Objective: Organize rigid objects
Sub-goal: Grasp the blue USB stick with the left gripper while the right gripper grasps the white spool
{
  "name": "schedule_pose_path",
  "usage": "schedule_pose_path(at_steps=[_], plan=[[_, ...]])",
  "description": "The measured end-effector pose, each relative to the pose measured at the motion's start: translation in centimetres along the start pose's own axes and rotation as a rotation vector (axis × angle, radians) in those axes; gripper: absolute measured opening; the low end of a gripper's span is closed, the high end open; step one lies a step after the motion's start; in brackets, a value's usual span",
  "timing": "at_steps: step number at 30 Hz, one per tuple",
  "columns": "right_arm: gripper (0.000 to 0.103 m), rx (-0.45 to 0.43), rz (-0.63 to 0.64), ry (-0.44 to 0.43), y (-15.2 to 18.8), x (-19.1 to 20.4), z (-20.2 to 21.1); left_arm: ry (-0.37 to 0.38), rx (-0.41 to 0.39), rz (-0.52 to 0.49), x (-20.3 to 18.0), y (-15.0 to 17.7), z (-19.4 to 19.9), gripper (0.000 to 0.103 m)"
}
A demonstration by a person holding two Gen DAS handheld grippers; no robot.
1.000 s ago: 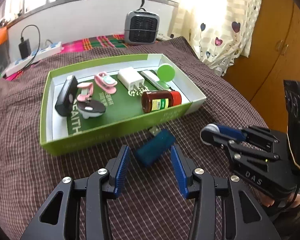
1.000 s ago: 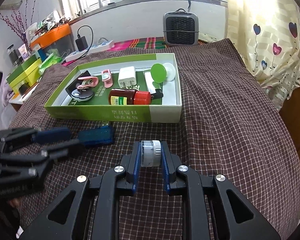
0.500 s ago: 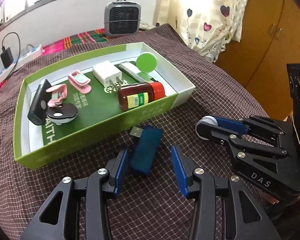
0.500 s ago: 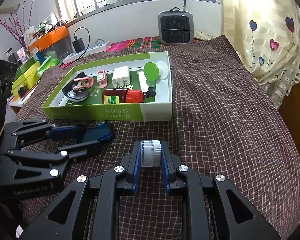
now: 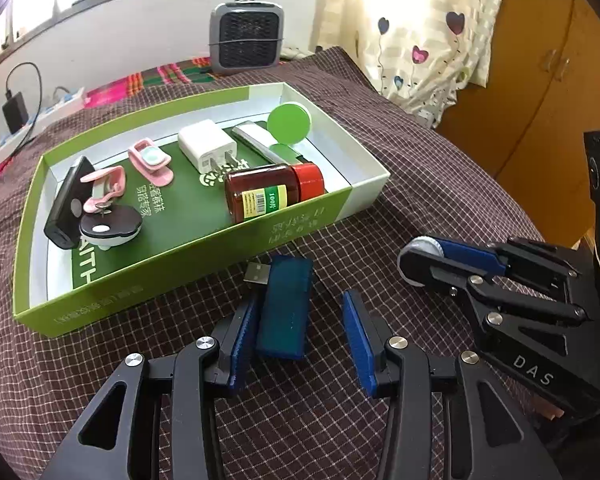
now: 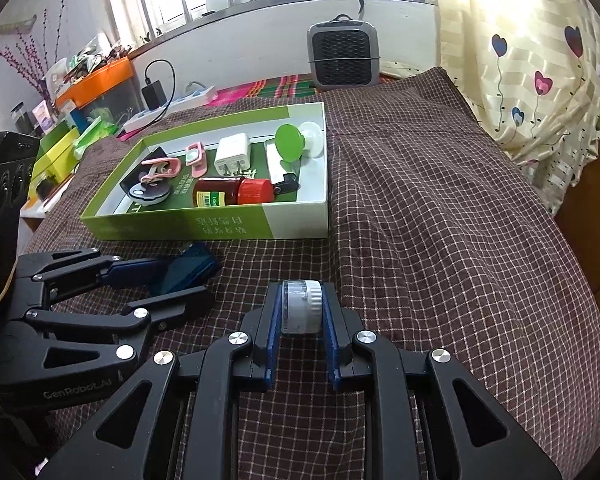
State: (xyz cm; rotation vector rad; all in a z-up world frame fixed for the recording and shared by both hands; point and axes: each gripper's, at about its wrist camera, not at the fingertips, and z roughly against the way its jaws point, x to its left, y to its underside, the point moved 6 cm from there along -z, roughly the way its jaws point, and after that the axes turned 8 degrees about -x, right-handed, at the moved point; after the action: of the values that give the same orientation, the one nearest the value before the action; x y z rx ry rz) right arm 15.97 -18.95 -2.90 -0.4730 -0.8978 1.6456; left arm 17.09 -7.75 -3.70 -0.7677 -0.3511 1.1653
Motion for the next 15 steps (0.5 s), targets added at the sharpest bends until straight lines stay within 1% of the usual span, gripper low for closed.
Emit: schedule_pose_path(at_steps=[1,3,5,10,15], plan=[[0.02,0.001,-0.001,-0.002,0.04,-0.05,-0.05,-0.008,-0.004,-0.002,-0.02,-0.02,-0.05,0.04],[0.02,0.003,-0.004,-0.005,0.11,-0.17,-0.11,-0.031,-0.008,-0.012,0.0,-0.06,-0.15,0.033],[0.02,0.003,-0.007,-0.01,0.12,-0.21,-0.11,-0.042,-0.012,-0.014,0.13,-0.06,-0.18,0.03],[0.02,0.003,-0.01,-0.026,0.18,-0.17,-0.15,-0.06,-0.017,-0.018,0.21,0.01,-0.17,0.027],[0.02,0.003,-0.008,-0.034,0.16,-0.13,-0.15,-0.085,-0.022,-0.029,0.25,0.17,-0.06,0.021]])
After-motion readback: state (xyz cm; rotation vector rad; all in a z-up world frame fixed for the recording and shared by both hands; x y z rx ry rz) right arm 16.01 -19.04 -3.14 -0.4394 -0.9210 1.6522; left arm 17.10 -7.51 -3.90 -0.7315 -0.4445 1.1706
